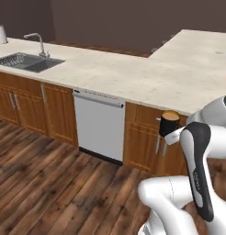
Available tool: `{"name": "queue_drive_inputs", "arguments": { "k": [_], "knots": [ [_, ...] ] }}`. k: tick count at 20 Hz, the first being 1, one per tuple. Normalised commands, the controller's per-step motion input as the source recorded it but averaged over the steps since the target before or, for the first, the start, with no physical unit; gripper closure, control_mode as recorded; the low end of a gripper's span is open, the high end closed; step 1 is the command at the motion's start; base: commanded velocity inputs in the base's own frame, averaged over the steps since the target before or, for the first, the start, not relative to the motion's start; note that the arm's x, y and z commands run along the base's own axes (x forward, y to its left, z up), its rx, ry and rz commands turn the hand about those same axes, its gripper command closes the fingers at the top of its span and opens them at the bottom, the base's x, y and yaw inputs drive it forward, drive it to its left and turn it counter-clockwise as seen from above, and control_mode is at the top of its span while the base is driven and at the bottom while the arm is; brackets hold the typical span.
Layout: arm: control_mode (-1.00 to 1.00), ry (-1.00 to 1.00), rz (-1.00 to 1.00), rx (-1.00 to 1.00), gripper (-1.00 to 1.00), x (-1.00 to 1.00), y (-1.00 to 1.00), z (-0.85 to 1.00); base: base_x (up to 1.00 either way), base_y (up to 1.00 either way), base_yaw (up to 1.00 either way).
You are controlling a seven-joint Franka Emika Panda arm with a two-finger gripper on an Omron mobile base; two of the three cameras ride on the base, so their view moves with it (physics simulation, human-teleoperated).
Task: Pick the cup of tea, navigate to the dining table, and place it on the saucer.
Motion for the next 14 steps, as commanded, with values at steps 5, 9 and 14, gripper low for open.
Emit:
{"name": "queue_drive_inputs", "arguments": {
  "k": [5,9,14],
  "knots": [
    [1.00,0.00,0.00,0.00,1.00,0.00,0.00,0.00,0.57,0.34,-0.05],
    [1.00,0.00,0.00,0.00,1.00,0.00,0.00,0.00,0.42,-0.19,-0.35],
    [1.00,0.00,0.00,0.00,1.00,0.00,0.00,0.00,0.32,-0.60,-0.43]
  ]
}}
